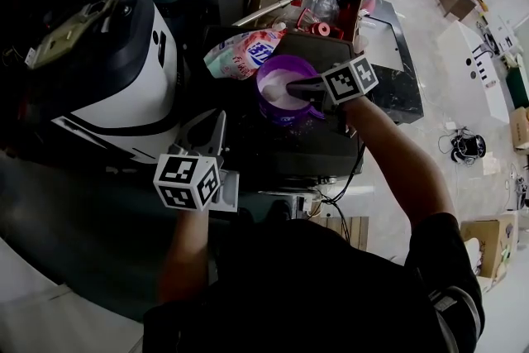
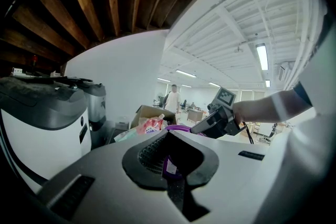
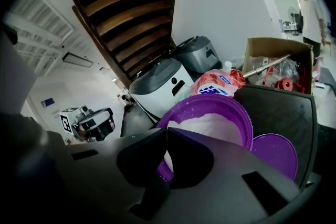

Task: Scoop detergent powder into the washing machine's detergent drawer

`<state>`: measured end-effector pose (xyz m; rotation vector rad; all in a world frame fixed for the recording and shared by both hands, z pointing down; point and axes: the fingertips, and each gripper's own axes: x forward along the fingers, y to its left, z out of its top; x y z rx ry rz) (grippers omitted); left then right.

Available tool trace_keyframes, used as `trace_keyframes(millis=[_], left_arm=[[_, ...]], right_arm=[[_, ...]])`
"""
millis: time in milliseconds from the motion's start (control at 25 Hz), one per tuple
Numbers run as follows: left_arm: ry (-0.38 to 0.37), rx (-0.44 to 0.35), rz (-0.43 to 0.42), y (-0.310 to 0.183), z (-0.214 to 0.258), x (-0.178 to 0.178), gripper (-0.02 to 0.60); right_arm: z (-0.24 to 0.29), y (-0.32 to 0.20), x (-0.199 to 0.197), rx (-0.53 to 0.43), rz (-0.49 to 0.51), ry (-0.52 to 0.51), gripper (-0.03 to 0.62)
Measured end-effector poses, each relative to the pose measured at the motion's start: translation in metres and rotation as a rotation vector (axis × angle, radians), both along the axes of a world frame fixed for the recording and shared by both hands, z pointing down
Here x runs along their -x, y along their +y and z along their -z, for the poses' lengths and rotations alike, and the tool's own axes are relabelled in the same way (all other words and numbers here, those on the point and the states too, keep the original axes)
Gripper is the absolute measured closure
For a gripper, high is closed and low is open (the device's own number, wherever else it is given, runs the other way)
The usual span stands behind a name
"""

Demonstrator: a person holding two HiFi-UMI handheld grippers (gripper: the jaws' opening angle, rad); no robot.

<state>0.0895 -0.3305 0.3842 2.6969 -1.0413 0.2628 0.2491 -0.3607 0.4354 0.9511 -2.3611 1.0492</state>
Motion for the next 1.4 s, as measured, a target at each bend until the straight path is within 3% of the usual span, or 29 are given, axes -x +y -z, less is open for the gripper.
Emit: trace_keyframes(millis=[440,880,1400], left_arm=[[-0.023,0.004,0.012,0.008,0.002,-0.018,0.574],[-0.065,0.002,0.064,0.018,0.005,-0.039,0.574],[-0.064,-0.007,0.150,0.038,0.016,-0.005,0.574]], right_arm=[[0.009,-0.001,-0.046,0.016,-0.177,-0.274,0.575],[0.013,0.007,-0.076,0.013,-0.227,-0.514,0.575],[0.023,0.021,-0.072,0.010,-0.288,-0.651,0.574]])
